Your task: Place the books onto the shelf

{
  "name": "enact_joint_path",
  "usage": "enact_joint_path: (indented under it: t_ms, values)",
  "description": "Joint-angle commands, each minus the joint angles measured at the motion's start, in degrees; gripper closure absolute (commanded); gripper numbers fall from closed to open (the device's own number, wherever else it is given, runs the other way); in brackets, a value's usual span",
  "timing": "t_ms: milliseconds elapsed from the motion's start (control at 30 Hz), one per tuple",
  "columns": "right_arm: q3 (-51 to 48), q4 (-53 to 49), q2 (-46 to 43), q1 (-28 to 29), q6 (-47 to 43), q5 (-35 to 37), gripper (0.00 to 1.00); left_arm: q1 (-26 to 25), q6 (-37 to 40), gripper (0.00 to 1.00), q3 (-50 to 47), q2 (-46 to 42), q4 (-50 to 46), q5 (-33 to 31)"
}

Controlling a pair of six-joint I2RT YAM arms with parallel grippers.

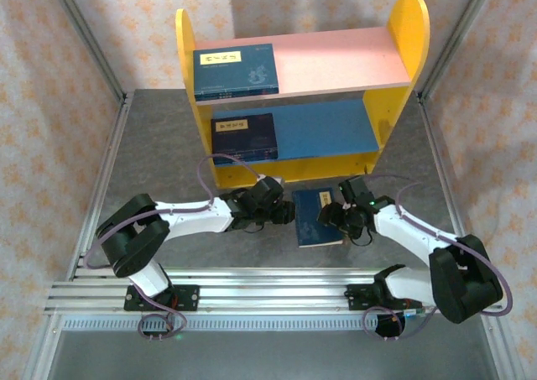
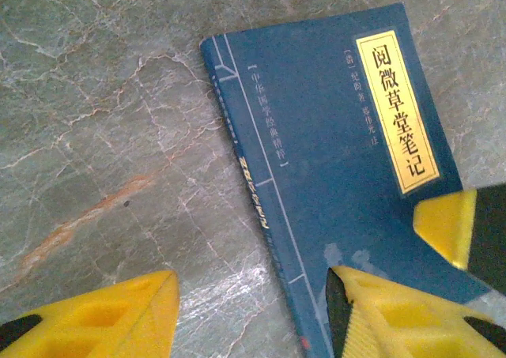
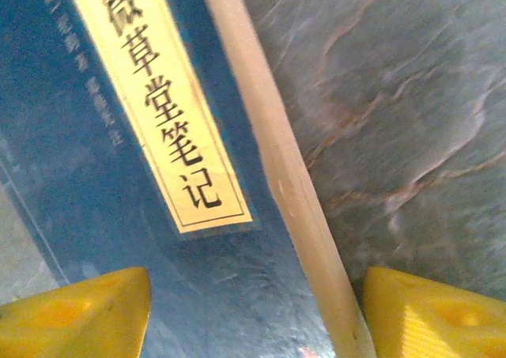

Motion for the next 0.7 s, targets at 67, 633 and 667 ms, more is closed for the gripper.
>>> enact_joint_path:
  t_ms: [67,633,667]
  values:
    - [2.6,-6.6,-2.7,0.0,-0.4,3.6,0.30,-0.3,-1.5,0.48,1.7,1.1,1.1,-0.6]
    - [5.9,1.4,11.9,-3.0,-5.2,1.4,0.69,-0.3,-2.5,0.48,3.6,4.3,0.4,0.3]
    - [5.0,2.0,12.2,-3.0,-4.8,0.9,0.70,-0.3,-2.7,0.48,3.6,4.8,0.5,0.1]
